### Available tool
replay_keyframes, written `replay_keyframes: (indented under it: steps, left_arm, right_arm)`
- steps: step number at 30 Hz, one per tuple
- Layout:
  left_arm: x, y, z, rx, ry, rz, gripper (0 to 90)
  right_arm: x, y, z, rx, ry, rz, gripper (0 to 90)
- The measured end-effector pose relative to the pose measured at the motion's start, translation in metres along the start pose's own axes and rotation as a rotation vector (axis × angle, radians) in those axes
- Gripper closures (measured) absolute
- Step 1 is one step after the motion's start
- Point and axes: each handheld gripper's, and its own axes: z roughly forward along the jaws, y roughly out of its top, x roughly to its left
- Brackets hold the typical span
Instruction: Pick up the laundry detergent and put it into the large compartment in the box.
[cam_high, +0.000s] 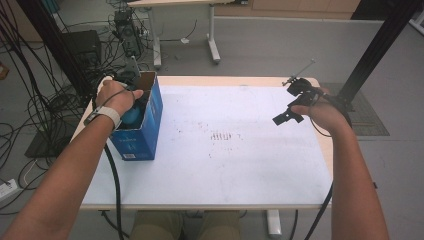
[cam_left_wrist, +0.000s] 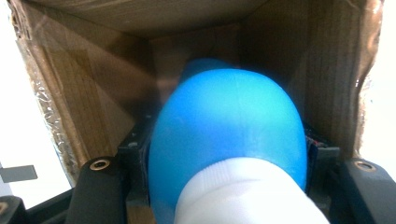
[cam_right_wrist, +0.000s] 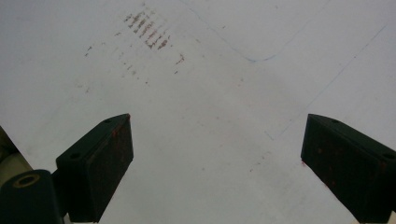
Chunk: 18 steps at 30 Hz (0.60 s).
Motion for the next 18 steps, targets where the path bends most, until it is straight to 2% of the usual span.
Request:
replay_keyframes:
  steps: [18]
  left_arm:
    - [-0.0001,-0.0005,0.0003,-0.003,0.001,-0.003,37.1]
  right_arm:
    - [0.0000,-0.0010,-0.0010,-0.001,-0.003,0.000,9.1]
